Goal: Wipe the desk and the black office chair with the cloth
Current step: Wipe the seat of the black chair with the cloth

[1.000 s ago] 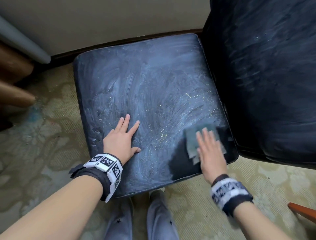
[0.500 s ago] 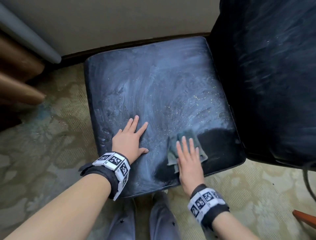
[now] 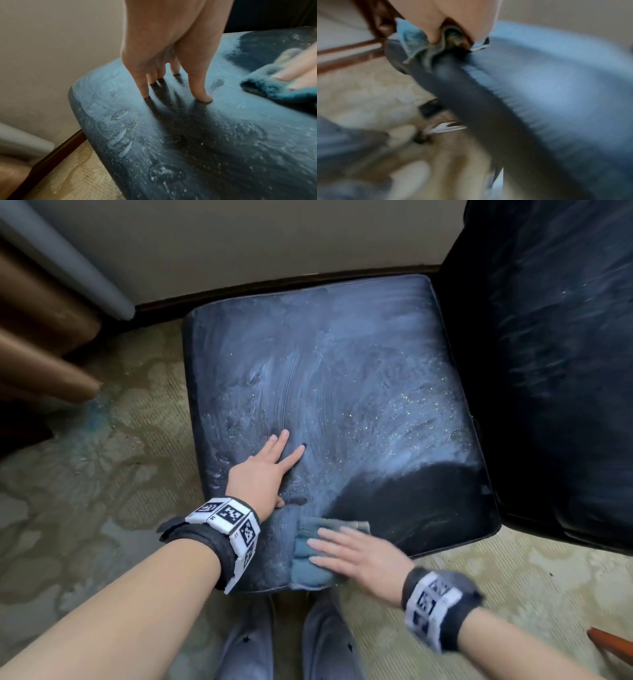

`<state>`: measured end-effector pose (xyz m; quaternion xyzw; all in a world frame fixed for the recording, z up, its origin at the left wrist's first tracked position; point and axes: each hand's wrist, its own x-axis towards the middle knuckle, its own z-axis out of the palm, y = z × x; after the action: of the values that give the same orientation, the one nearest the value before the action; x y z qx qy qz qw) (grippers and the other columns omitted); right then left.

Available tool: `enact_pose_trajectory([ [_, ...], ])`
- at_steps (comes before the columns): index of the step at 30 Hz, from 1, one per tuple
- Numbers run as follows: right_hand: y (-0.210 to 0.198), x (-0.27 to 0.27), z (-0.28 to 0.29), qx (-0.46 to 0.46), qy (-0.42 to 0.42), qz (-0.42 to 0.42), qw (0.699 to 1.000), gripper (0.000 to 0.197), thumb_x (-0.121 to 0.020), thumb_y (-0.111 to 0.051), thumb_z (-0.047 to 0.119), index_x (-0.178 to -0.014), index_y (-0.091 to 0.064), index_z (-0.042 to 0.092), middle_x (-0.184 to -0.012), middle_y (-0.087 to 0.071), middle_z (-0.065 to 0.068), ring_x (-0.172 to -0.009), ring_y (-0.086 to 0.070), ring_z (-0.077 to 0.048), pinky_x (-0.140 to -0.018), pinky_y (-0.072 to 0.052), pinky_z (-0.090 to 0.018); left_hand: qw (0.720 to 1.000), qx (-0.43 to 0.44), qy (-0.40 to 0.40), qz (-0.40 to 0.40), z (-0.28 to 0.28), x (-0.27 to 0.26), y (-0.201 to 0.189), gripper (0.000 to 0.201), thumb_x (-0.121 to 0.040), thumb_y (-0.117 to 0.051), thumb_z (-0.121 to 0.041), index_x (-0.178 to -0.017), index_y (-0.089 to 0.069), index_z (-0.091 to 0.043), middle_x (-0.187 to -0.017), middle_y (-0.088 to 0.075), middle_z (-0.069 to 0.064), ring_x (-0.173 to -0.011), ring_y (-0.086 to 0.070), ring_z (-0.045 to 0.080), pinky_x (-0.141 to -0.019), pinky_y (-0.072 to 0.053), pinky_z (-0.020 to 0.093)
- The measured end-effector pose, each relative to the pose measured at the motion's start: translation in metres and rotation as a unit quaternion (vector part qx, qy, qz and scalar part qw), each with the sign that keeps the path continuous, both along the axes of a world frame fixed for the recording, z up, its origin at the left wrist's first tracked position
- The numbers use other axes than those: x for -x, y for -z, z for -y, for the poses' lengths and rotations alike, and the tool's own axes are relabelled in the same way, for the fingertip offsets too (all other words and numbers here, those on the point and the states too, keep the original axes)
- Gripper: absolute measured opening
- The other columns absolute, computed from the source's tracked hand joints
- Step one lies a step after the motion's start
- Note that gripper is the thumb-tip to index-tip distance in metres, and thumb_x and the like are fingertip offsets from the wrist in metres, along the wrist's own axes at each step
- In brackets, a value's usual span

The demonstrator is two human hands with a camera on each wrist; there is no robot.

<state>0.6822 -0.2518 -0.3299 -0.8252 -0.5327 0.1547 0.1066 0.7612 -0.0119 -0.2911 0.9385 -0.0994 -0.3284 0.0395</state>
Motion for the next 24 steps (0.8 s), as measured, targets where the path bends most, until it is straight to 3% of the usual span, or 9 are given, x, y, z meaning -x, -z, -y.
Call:
enact_pose_trajectory([
  [3, 0.000, -0.053, 0.012, 0.027, 0.105, -0.003, 0.994, 0.059, -0.077, -0.037, 0.007, -0.135, -0.039, 0.019, -0.143, -0.044, -0.003, -0.138, -0.031, -0.021, -0.112, -0.020, -0.036, 1.000, -0.002, 0.002, 0.001, -0.001, -0.001, -0.002, 0.101, -0.082, -0.070, -0.035, -0.148, 0.007, -0.044, -0.158, 0.020, -0.008, -0.144, -0.021, 0.013, -0.091, -0.046, 0.031],
  [5, 0.005, -0.020, -0.009, 0.017, 0.188, -0.004, 0.982, 0.064, -0.071, -0.036, 0.011, -0.135, -0.038, 0.017, -0.144, -0.040, -0.003, -0.144, -0.012, -0.021, -0.113, -0.011, -0.037, 1.000, -0.005, 0.010, 0.003, -0.001, 0.000, -0.004, 0.099, -0.083, -0.069, -0.034, -0.148, 0.006, -0.043, -0.157, 0.020, -0.008, -0.146, -0.009, 0.009, -0.095, -0.043, 0.030],
  [8, 0.011, 0.046, -0.027, -0.023, 0.038, -0.007, 0.999, 0.044, -0.086, -0.037, 0.019, -0.129, -0.047, 0.022, -0.141, -0.046, 0.003, -0.140, -0.024, -0.018, -0.116, -0.009, -0.037, 1.000, 0.000, 0.014, 0.011, -0.001, 0.000, -0.006, 0.099, -0.083, -0.069, -0.033, -0.149, 0.005, -0.042, -0.157, 0.020, -0.008, -0.146, -0.004, 0.006, -0.098, -0.042, 0.030],
  [11, 0.004, 0.007, -0.016, -0.010, -0.041, -0.015, 0.999, 0.041, -0.091, -0.036, 0.019, -0.125, -0.057, 0.026, -0.138, -0.051, 0.005, -0.132, -0.037, -0.015, -0.116, -0.013, -0.032, 1.000, 0.001, 0.013, 0.014, -0.001, -0.001, -0.005, 0.098, -0.084, -0.068, -0.032, -0.149, 0.005, -0.042, -0.157, 0.020, -0.007, -0.146, -0.005, 0.007, -0.100, -0.040, 0.030],
  [15, 0.009, -0.021, -0.034, -0.026, 0.190, -0.018, 0.981, 0.055, -0.080, -0.035, 0.009, -0.134, -0.041, 0.016, -0.145, -0.041, -0.007, -0.141, -0.023, -0.022, -0.112, -0.018, -0.037, 1.000, 0.009, 0.019, 0.023, -0.003, 0.001, -0.004, 0.097, -0.085, -0.067, -0.032, -0.149, 0.004, -0.040, -0.158, 0.020, -0.007, -0.147, 0.000, 0.007, -0.104, -0.038, 0.031],
  [17, 0.015, 0.017, -0.050, -0.056, 0.204, 0.000, 0.977, 0.053, -0.082, -0.035, 0.014, -0.135, -0.038, 0.015, -0.154, -0.024, -0.004, -0.145, -0.005, -0.022, -0.113, -0.012, -0.040, 0.999, 0.024, 0.016, 0.030, -0.006, 0.001, -0.002, 0.097, -0.083, -0.068, -0.034, -0.150, 0.002, -0.039, -0.158, 0.018, -0.008, -0.146, 0.000, 0.006, -0.104, -0.037, 0.029],
  [19, 0.017, 0.042, -0.049, -0.058, 0.098, 0.009, 0.993, 0.047, -0.088, -0.036, 0.017, -0.134, -0.038, 0.019, -0.154, -0.025, 0.002, -0.143, -0.015, -0.023, -0.111, -0.019, -0.039, 0.998, 0.048, -0.001, 0.043, -0.016, 0.004, 0.001, 0.097, -0.080, -0.071, -0.039, -0.151, -0.005, -0.035, -0.159, 0.014, -0.007, -0.147, 0.000, 0.008, -0.108, -0.032, 0.029],
  [21, 0.011, 0.011, -0.038, -0.043, 0.034, 0.027, 0.998, 0.044, -0.088, -0.037, 0.016, -0.131, -0.040, 0.022, -0.144, -0.044, 0.003, -0.136, -0.033, -0.020, -0.106, -0.029, -0.037, 0.996, 0.042, -0.056, 0.064, -0.031, 0.010, 0.005, 0.099, -0.076, -0.072, -0.046, -0.151, -0.010, -0.033, -0.160, 0.012, -0.001, -0.148, 0.003, 0.015, -0.114, -0.021, 0.034],
  [24, -0.005, -0.067, -0.039, 0.020, 0.180, 0.041, 0.983, 0.052, -0.079, -0.034, 0.009, -0.130, -0.040, 0.017, -0.136, -0.052, -0.006, -0.126, -0.049, -0.028, -0.097, -0.046, -0.041, 0.986, 0.005, -0.163, 0.025, -0.052, 0.024, 0.009, 0.101, -0.077, -0.067, -0.055, -0.148, 0.003, -0.042, -0.158, 0.018, 0.007, -0.147, 0.008, 0.024, -0.115, -0.019, 0.046],
])
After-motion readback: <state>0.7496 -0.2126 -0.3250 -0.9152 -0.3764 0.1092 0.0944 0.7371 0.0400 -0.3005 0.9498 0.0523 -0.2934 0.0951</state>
